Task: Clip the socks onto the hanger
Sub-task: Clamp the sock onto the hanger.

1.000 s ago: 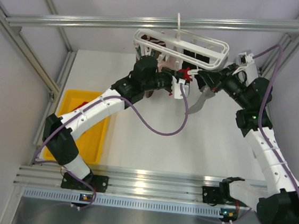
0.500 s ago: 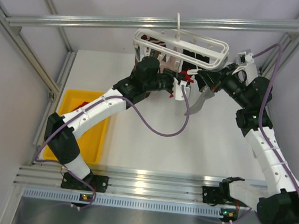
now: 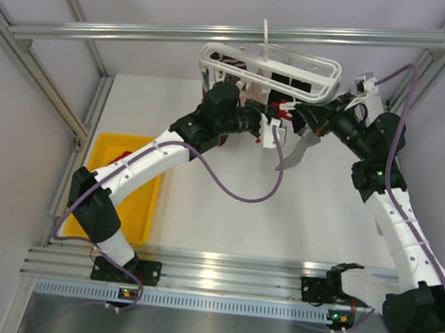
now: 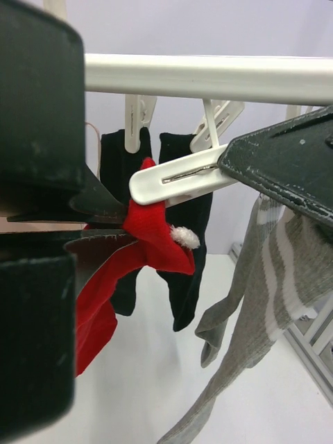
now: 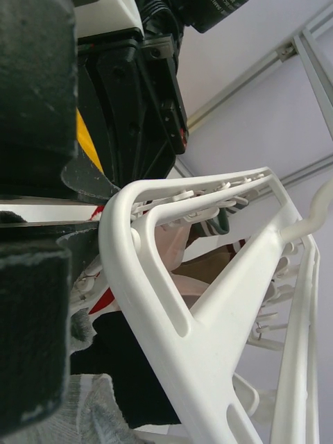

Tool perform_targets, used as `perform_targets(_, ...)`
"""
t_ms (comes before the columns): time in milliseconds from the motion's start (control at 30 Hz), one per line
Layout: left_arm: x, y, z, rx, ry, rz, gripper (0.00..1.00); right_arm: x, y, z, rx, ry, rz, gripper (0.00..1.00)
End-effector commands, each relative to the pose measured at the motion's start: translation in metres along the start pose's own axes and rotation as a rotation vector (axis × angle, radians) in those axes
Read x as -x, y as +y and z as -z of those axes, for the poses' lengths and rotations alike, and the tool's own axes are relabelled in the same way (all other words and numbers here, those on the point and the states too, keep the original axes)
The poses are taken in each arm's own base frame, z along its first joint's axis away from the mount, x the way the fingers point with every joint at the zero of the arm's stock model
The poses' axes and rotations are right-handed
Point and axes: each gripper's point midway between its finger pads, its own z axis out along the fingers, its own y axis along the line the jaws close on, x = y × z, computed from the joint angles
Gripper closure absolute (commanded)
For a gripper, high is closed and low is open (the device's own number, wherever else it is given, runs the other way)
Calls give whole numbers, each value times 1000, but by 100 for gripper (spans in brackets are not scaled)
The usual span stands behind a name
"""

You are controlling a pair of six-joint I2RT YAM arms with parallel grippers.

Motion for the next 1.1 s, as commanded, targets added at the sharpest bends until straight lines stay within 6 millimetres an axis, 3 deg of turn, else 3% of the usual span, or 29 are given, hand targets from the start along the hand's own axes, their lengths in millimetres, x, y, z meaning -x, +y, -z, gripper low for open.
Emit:
perform_targets(0, 23, 22, 5, 39, -57, -42, 100, -5, 3, -1, -7, 50, 38, 100)
perform_targets(667, 34, 26, 1, 52, -76, -78, 100, -14, 7, -2, 15, 87, 21, 98)
perform_targets(833, 32, 27, 0, 56, -72, -80, 100, -14, 9, -3, 23, 91, 16, 71)
perform_targets(1067, 29, 30, 0, 74, -56, -84, 100, -9, 12, -1, 24, 75, 8, 46)
